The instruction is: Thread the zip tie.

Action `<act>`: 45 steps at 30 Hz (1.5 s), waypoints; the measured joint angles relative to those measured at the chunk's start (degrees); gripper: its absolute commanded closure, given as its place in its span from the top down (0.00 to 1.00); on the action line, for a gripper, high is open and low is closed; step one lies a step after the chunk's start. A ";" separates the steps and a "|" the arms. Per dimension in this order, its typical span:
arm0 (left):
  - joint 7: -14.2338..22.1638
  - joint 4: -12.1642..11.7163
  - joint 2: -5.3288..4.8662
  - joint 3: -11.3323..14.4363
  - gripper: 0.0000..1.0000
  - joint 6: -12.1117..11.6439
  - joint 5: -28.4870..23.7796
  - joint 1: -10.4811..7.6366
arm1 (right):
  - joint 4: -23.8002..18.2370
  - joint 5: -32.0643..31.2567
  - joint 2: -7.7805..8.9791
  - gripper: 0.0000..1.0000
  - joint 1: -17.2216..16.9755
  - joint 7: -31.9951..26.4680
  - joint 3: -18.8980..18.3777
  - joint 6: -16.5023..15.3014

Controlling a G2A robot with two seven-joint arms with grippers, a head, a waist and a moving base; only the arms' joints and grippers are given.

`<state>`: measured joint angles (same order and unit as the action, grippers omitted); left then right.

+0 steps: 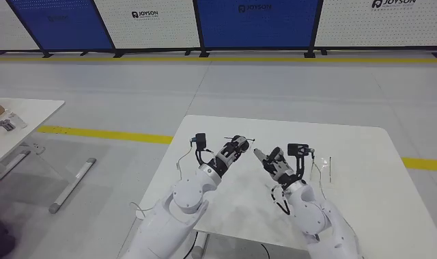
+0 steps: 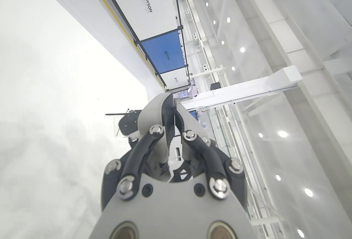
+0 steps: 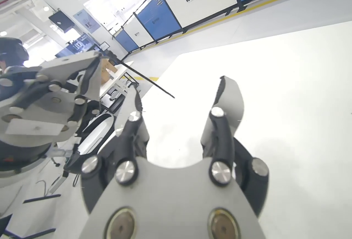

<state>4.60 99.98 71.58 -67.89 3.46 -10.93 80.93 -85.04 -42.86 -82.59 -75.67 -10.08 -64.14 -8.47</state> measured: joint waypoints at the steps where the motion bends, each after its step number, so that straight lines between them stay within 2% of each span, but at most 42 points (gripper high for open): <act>1: -0.03 -0.09 0.00 -0.16 0.00 -0.02 -0.17 -0.01 | -0.71 0.34 0.14 1.00 -0.71 0.50 -0.69 -0.24; 7: 0.27 -0.03 -0.08 -0.97 0.00 -0.25 -0.53 0.51 | -5.48 5.02 1.09 1.00 -6.32 5.29 -6.26 -3.81; 11: 0.93 0.01 -0.20 -0.98 0.00 -0.11 0.45 1.37 | -7.35 10.07 1.67 1.00 -10.53 11.05 -11.37 -7.65; 13: 1.56 -0.02 -0.28 -0.97 0.00 0.21 0.97 1.75 | -7.37 13.09 1.90 1.00 -11.76 11.60 -13.42 -9.34; 15: 2.93 -0.08 -0.37 -0.70 0.00 1.11 1.33 2.17 | -7.21 17.67 2.14 1.00 -12.31 9.45 -15.00 -11.02; 17: 3.54 -0.06 -0.39 -0.55 0.00 1.40 1.27 2.27 | -7.20 19.44 2.16 1.00 -12.30 8.86 -15.14 -11.11; 27: 3.32 -0.08 -0.38 -0.57 0.00 1.32 1.19 2.26 | -7.17 17.62 2.17 1.00 -12.24 9.27 -15.02 -10.90; 30: 1.15 -0.65 -0.17 -0.79 0.00 0.41 -0.16 2.40 | -6.88 16.30 2.22 1.00 -12.08 9.65 -15.04 -10.35; 36: -4.33 -1.41 0.31 -1.74 0.00 -1.06 -4.12 3.02 | -8.29 25.41 2.44 1.00 -13.54 13.20 -19.87 -11.04; 39: -4.57 -0.94 0.33 -1.92 0.00 -1.21 -4.54 3.61 | -8.91 26.19 2.60 1.00 -14.10 12.54 -20.90 -10.99; 45: -4.48 -0.93 0.32 -1.90 0.00 -1.22 -4.46 3.61 | -8.87 26.08 2.59 1.00 -14.06 12.55 -20.83 -10.97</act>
<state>0.12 99.05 71.90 -69.79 2.24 -15.38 84.54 -93.91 -16.78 -80.00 -89.73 2.47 -84.97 -19.44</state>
